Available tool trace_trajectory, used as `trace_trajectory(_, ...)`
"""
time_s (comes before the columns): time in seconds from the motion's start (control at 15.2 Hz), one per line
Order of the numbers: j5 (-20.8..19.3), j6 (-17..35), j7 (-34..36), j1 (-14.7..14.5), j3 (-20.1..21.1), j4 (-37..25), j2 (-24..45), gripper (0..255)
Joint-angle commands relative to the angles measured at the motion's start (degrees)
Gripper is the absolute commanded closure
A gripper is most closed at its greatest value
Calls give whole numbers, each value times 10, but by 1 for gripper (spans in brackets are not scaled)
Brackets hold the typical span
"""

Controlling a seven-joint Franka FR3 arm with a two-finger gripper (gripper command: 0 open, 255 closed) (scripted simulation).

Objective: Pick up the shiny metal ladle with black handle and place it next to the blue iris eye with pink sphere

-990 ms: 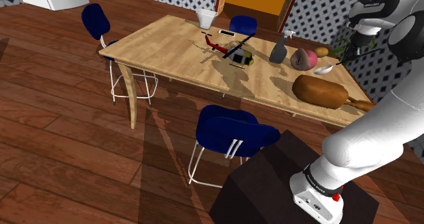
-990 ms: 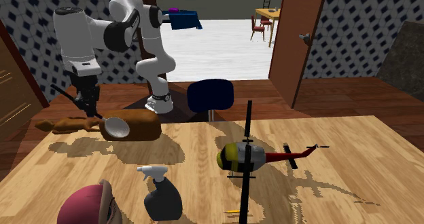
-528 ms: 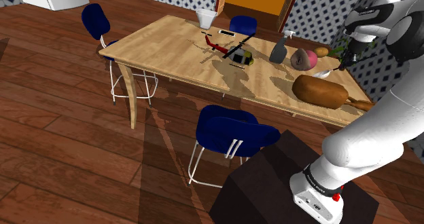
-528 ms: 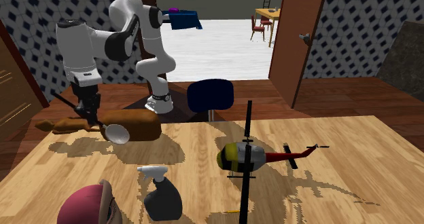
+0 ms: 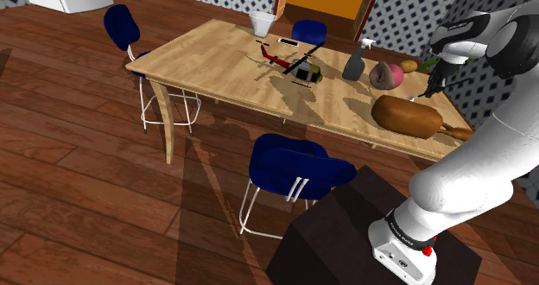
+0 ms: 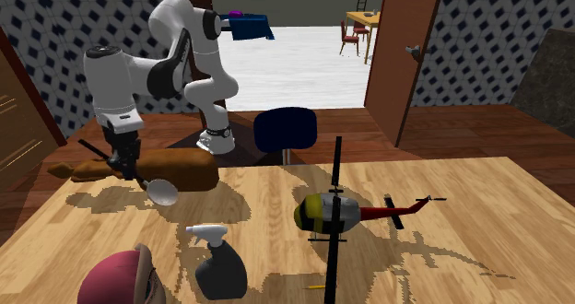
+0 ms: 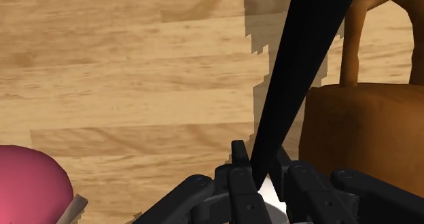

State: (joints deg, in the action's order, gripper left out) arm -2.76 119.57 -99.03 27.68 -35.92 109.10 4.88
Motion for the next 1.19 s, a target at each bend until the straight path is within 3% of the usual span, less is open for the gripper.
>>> trace_trajectory(0.0, 2, 16, 0, 0, 0, 13, 3, 255)
trace_trajectory(1.12, 44, 138, -21, 10, 6, 85, 63, 255)
